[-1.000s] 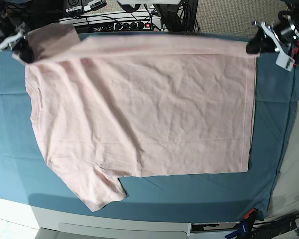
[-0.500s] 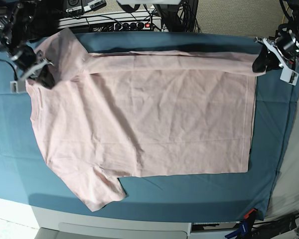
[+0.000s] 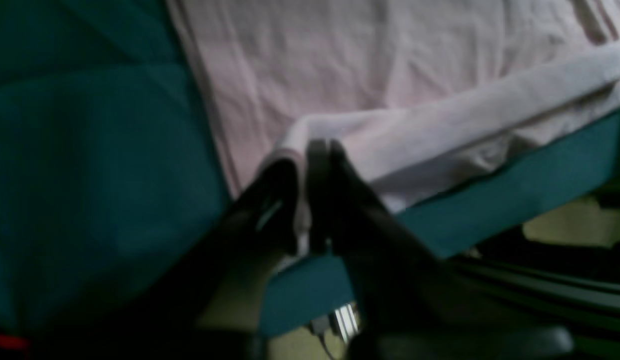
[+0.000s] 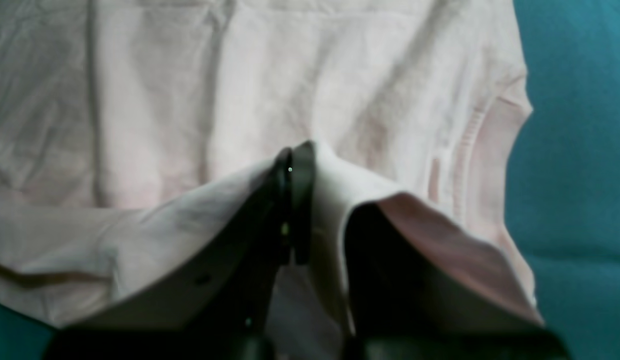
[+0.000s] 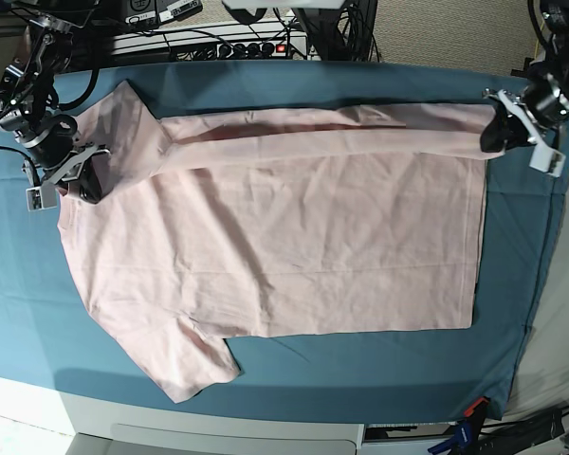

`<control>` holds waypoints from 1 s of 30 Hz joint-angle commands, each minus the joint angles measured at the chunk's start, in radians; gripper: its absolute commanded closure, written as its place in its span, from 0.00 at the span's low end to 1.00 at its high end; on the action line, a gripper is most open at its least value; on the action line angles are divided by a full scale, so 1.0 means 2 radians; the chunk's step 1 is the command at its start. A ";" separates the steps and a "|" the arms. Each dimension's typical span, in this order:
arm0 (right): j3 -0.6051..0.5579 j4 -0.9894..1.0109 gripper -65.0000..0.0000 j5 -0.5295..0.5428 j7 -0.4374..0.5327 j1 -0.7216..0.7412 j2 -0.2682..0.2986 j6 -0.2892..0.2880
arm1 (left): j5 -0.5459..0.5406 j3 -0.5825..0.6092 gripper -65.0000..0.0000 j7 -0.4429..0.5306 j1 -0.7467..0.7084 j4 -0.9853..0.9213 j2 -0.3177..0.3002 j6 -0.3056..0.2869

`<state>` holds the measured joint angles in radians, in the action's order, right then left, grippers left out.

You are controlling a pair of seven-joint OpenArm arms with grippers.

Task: Fold the T-shirt properly
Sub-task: 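Lower the held edge back over the shirt, folding a strip, and release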

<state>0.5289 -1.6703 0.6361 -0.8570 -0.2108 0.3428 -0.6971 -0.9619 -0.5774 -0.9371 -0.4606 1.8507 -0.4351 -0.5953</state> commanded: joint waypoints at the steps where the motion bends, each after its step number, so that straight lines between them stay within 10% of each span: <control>1: 0.003 -0.008 1.00 0.009 0.022 0.006 0.009 0.000 | -0.007 0.007 1.00 0.011 0.006 0.006 -0.008 -0.001; 30: 0.003 0.192 1.00 0.024 0.031 0.122 0.009 0.000 | 0.171 0.078 1.00 0.073 0.061 0.005 -0.008 0.120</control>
<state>0.5289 -1.2739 0.6624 -0.8215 0.0166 0.3374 -0.6971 -0.6147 -0.4133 -0.8101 -0.3481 1.8473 -0.4351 -0.3618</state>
